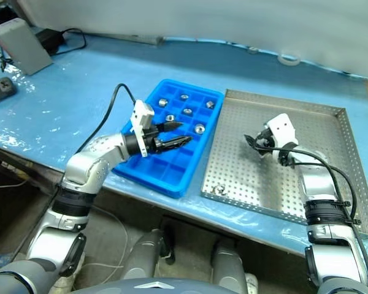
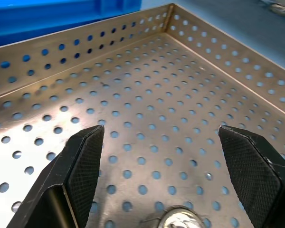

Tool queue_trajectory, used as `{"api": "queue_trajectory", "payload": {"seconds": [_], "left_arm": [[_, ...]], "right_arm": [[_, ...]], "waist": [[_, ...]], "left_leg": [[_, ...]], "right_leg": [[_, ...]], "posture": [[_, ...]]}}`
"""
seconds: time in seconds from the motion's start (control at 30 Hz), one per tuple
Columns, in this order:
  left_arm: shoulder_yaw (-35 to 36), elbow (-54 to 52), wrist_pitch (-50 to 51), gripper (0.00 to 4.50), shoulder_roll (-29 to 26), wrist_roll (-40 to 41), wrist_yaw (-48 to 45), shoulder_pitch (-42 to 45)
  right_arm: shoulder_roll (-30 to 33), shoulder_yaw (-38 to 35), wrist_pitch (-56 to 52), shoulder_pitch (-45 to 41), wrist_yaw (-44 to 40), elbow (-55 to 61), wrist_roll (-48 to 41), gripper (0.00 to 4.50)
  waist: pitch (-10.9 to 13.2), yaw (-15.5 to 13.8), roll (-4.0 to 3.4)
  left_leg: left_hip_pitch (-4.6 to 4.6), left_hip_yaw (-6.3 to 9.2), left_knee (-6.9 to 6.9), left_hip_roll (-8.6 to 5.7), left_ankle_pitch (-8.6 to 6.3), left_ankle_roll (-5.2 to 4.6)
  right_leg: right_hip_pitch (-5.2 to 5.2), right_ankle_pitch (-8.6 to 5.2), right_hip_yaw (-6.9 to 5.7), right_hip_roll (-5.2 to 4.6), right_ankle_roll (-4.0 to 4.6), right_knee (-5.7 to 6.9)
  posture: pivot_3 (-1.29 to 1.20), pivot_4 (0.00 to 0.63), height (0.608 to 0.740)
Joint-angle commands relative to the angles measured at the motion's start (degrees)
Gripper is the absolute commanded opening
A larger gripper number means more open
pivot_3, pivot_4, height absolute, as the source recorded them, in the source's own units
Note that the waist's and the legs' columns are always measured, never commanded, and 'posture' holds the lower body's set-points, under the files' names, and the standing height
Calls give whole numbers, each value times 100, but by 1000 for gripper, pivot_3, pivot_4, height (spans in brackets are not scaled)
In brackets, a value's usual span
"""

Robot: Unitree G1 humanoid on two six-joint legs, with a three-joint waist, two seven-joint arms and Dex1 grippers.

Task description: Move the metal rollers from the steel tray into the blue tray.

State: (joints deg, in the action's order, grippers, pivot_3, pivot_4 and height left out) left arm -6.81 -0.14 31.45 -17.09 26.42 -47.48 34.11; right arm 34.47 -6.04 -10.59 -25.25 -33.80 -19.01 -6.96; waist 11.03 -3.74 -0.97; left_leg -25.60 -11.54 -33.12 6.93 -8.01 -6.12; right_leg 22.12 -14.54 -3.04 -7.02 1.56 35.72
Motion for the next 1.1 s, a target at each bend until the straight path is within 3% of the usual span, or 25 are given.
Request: {"api": "queue_trajectory", "payload": {"seconds": [0.03,0.43,0.6,0.63,0.67,0.73,0.87,1.1], "left_arm": [[-31,-14,-166,3553,15,-56,-93,115],[-25,-42,-124,3553,49,-164,-33,73],[-14,-34,-129,3580,11,-209,-17,67],[-6,-32,-133,3580,4,-216,-16,62],[3,-31,-139,3580,-1,-224,-12,57],[48,-14,-134,3580,8,-222,35,53],[145,-43,-94,3580,-11,-184,117,24],[851,-425,-90,3580,-464,23,297,-92]], "right_arm": [[19,-200,77,49,101,138,-69,4035],[14,-260,136,364,57,-606,-102,4035],[28,-225,47,545,-87,-488,-138,2819],[23,-244,57,574,-196,-445,-215,2819],[21,-263,66,637,-345,-332,-322,2265],[28,-221,25,744,-524,-81,-415,1721],[4,-145,-165,552,-350,3,-293,1695],[-356,368,-1123,46,-1089,1766,-1077,1695]], "waist": [[0,4,0],[-1,7,-1],[-1,-12,-1],[-1,-11,-1],[-1,-13,-1],[-1,-17,0],[-1,9,-1],[0,158,-2]], "left_leg": [[2,0,1,0,0,0],[6,-5,-1,-1,-4,-8],[19,-5,1,0,-5,-6],[19,-5,1,-1,-5,-8],[18,-5,1,-1,-6,-8],[18,-5,1,-1,-6,-9],[20,-5,2,-1,-6,-9],[2,-4,15,1,-1,-1]], "right_leg": [[-1,0,0,0,0,0],[-10,0,0,-4,1,-5],[-24,0,0,-4,0,-10],[-26,0,0,-4,0,-12],[-26,0,0,-4,0,-12],[-27,0,0,-4,0,-13],[-27,0,0,-4,0,-15],[6,0,0,-1,0,-7]], "posture": [[-62,150,740],[-70,150,740],[-70,150,740],[-71,150,740],[-71,150,740],[-68,150,740],[-67,150,740],[-34,150,740]]}}
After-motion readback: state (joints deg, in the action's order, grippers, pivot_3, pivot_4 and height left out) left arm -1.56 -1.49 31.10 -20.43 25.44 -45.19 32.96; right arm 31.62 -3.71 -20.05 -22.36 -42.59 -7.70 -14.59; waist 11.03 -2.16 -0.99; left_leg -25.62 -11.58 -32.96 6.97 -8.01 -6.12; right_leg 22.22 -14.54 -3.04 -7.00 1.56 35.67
